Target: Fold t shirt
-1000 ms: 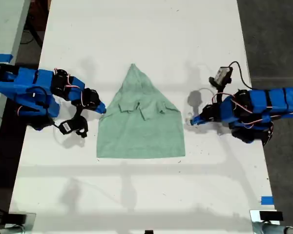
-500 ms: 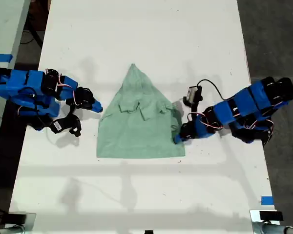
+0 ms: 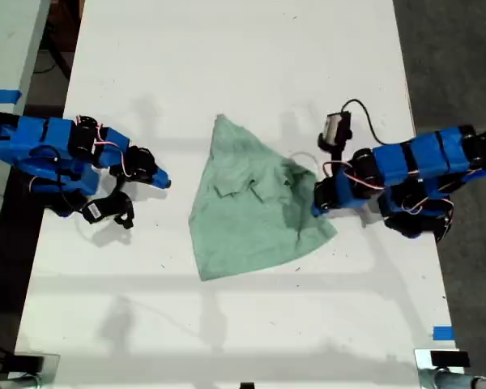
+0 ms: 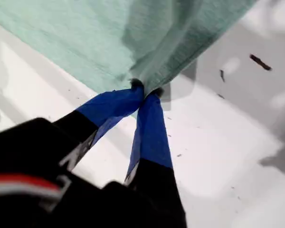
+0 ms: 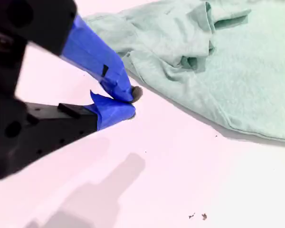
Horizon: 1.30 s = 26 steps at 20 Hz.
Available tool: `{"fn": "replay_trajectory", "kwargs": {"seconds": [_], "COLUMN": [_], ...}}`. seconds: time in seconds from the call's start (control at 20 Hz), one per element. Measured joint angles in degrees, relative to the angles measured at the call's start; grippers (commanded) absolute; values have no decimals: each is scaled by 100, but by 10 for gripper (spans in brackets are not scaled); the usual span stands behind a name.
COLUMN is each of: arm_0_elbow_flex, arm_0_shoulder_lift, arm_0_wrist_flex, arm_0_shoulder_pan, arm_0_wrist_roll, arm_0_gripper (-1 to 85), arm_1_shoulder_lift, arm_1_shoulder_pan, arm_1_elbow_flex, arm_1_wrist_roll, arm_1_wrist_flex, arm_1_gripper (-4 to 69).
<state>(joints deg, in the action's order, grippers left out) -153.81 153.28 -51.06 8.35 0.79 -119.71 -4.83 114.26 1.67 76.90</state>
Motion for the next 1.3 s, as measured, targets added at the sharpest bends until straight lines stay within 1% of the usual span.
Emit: {"fn": "replay_trajectory", "kwargs": {"seconds": [0.15, 0.25, 0.3, 0.35, 0.4, 0.5, 0.55, 0.6, 0.7, 0.75, 0.8, 0.85, 0.9, 0.95, 1.0, 1.05, 1.1, 1.2, 1.25, 1.3], "arm_0_elbow_flex": [-35, -105, -132, -185, -220, -237, -237, -237, -237, -237, -264, -308, -396, -545, -668, -817, -1020, -1679, -2153, -2725], "arm_0_shoulder_lift": [0, 53, 88, 141, 185, 211, 211, 211, 211, 229, 290, 369, 510, 747, 1011, 1318, 1661, 2549, 3252, 4113], "arm_0_wrist_flex": [0, 0, 0, 0, 0, 0, 0, 0, 0, 0, 18, 62, 105, 123, 123, 123, 132, 211, 193, 0], "arm_0_shoulder_pan": [0, 0, 0, 0, 0, 0, 0, 0, 9, 26, 70, 114, 176, 255, 360, 475, 589, 1046, 1310, 1582], "arm_0_wrist_roll": [0, 0, 0, 0, 0, 0, 0, 0, 0, 0, 0, -44, -141, -237, -334, -431, -545, -1099, -1450, -1731], "arm_0_gripper": [-3, -3, -3, -3, -3, -3, -3, -3, -3, -3, -3, -3, -3, -3, -3, -3, -3, -3, -3, -3], "arm_1_shoulder_lift": [2399, 3814, 4333, 4667, 4772, 4711, 4597, 4368, 3621, 3173, 2628, 2021, 1213, 272, -905, -2180, -3551, -6196, -7260, -7699], "arm_1_shoulder_pan": [-422, -703, -817, -905, -976, -1028, -1028, -1011, -888, -738, -510, -220, 149, 562, 940, 1257, 1485, 1591, 1600, 1652], "arm_1_elbow_flex": [-2294, -3577, -4043, -4351, -4526, -4729, -4711, -4702, -4491, -4219, -3788, -3226, -2461, -1485, -360, 835, 1995, 4025, 4790, 5326], "arm_1_wrist_roll": [404, 492, 492, 562, 571, 562, 510, 475, 475, 475, 492, 580, 650, 905, 1204, 1433, 1556, 1661, 1723, 1802], "arm_1_wrist_flex": [9, 9, 9, 9, 18, 264, 677, 879, 1266, 1441, 1450, 1468, 1327, 958, 510, 255, 237, 457, 563, 554], "arm_1_gripper": [2, 2, 32, 118, 272, 321, 337, 342, 333, 246, 95, -8, -7, 14, 17, 18, 19, 21, 21, 21]}}
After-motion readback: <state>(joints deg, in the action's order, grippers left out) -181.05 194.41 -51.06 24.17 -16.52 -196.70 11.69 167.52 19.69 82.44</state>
